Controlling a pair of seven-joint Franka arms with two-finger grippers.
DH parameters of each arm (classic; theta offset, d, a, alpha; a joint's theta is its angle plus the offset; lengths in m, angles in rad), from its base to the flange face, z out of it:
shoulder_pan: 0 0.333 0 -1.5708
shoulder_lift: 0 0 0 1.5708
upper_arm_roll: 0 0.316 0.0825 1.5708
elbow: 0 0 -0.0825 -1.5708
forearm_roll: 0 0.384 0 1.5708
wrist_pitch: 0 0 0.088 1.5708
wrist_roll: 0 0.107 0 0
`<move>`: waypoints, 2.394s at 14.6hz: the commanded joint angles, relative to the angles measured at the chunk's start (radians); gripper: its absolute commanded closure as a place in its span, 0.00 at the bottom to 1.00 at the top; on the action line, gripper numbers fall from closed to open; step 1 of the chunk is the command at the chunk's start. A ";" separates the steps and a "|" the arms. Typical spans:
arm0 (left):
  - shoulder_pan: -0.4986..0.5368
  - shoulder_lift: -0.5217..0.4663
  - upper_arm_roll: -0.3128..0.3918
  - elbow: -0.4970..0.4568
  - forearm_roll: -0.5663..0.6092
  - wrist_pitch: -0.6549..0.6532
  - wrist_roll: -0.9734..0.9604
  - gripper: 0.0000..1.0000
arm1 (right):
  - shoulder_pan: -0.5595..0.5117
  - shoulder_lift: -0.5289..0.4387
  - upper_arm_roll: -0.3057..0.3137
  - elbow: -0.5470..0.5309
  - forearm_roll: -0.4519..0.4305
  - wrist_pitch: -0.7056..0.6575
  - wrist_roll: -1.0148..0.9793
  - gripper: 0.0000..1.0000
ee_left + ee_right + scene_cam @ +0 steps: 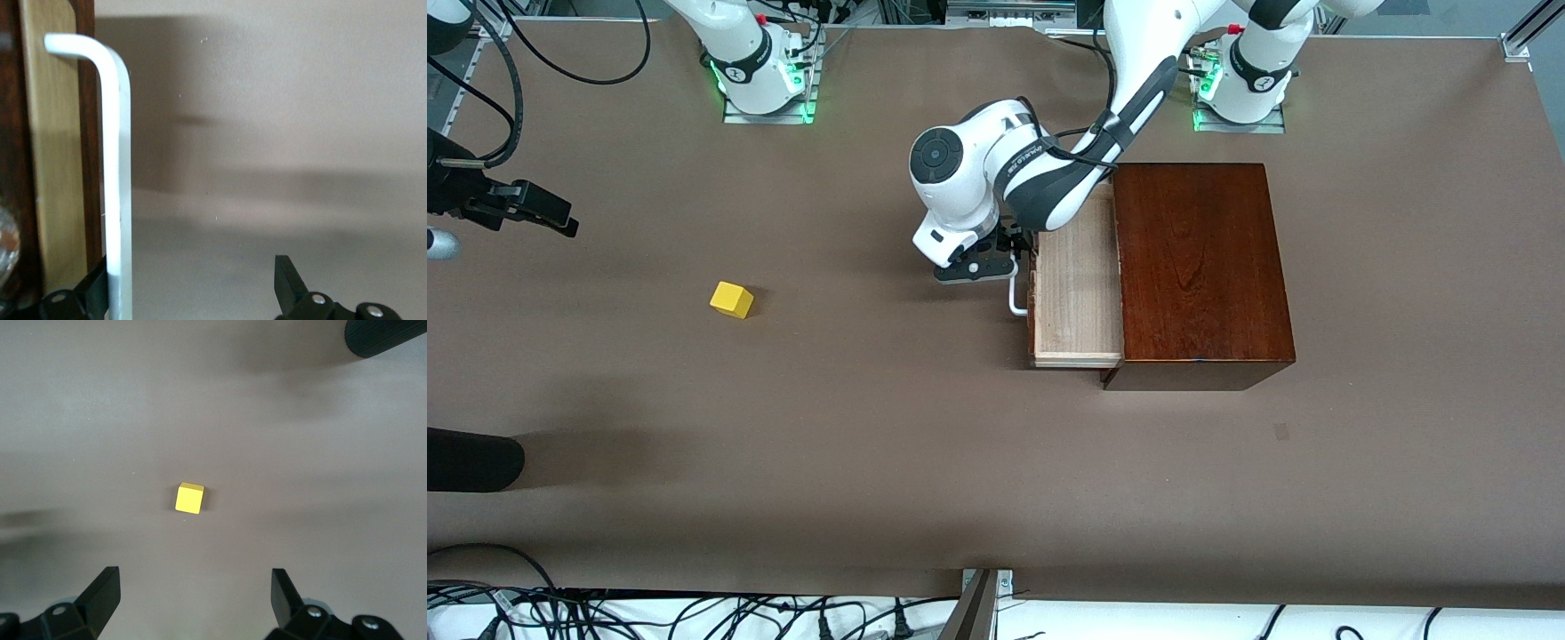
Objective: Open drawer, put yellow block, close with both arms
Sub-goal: 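Pull the drawer open by its handle with the left gripper, then release the handle and raise the left gripper while the right gripper reaches the cube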
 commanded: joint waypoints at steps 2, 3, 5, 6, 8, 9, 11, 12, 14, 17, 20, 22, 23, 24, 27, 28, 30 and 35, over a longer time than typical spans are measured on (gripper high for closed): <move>-0.022 -0.003 -0.021 0.060 -0.045 -0.041 0.006 0.00 | -0.013 0.000 0.016 0.003 -0.009 0.002 0.012 0.00; -0.022 -0.006 -0.021 0.060 -0.045 -0.043 0.006 0.00 | -0.013 0.000 0.016 0.003 -0.009 0.003 0.012 0.00; -0.021 -0.015 -0.021 0.064 -0.048 -0.072 0.007 0.00 | -0.013 -0.002 0.016 0.003 -0.009 0.006 0.012 0.00; -0.021 -0.027 -0.021 0.066 -0.048 -0.085 0.009 0.00 | -0.013 -0.002 0.016 0.003 -0.011 0.006 0.011 0.00; -0.019 -0.061 -0.021 0.066 -0.054 -0.118 0.009 0.00 | -0.014 -0.002 0.014 0.003 -0.003 0.006 -0.001 0.00; -0.019 -0.080 -0.021 0.066 -0.057 -0.137 0.011 0.00 | -0.013 0.000 0.016 0.003 -0.011 0.006 0.005 0.00; -0.002 -0.122 -0.022 0.066 -0.060 -0.156 0.009 0.00 | 0.001 0.015 0.019 0.003 -0.012 0.008 0.011 0.00; 0.011 -0.145 -0.021 0.064 -0.060 -0.156 0.009 0.00 | 0.001 0.018 0.019 0.003 -0.008 0.014 0.011 0.00; 0.060 -0.191 -0.025 0.064 -0.060 -0.170 0.026 0.00 | 0.003 0.026 0.019 0.003 0.000 0.054 0.012 0.00; 0.166 -0.259 -0.025 0.064 -0.063 -0.199 0.160 0.00 | 0.027 0.069 0.019 0.003 0.006 0.110 0.014 0.00; 0.289 -0.310 -0.032 0.064 -0.084 -0.236 0.223 0.00 | 0.077 0.115 0.021 -0.008 0.007 0.149 0.021 0.00; 0.359 -0.352 -0.032 0.063 -0.109 -0.273 0.312 0.00 | 0.095 0.133 0.019 -0.055 0.007 0.190 0.078 0.00; 0.386 -0.374 -0.032 0.060 -0.111 -0.294 0.340 0.00 | 0.096 0.122 0.019 -0.110 0.007 0.225 0.084 0.00; 0.425 -0.395 -0.032 0.057 -0.118 -0.321 0.378 0.00 | 0.096 0.115 0.019 -0.161 0.007 0.259 0.106 0.00; 0.540 -0.457 -0.030 0.046 -0.144 -0.392 0.518 0.00 | 0.095 0.113 0.017 -0.276 0.007 0.348 0.193 0.00; 0.573 -0.481 -0.030 0.034 -0.144 -0.407 0.556 0.00 | 0.095 0.110 0.016 -0.331 0.007 0.403 0.216 0.00; 0.630 -0.553 -0.030 -0.024 -0.144 -0.412 0.618 0.00 | 0.093 0.093 0.011 -0.469 0.009 0.561 0.226 0.00; 0.761 -0.659 -0.030 -0.158 -0.196 -0.398 0.751 0.00 | 0.092 0.133 0.010 -0.680 0.009 0.885 0.264 0.00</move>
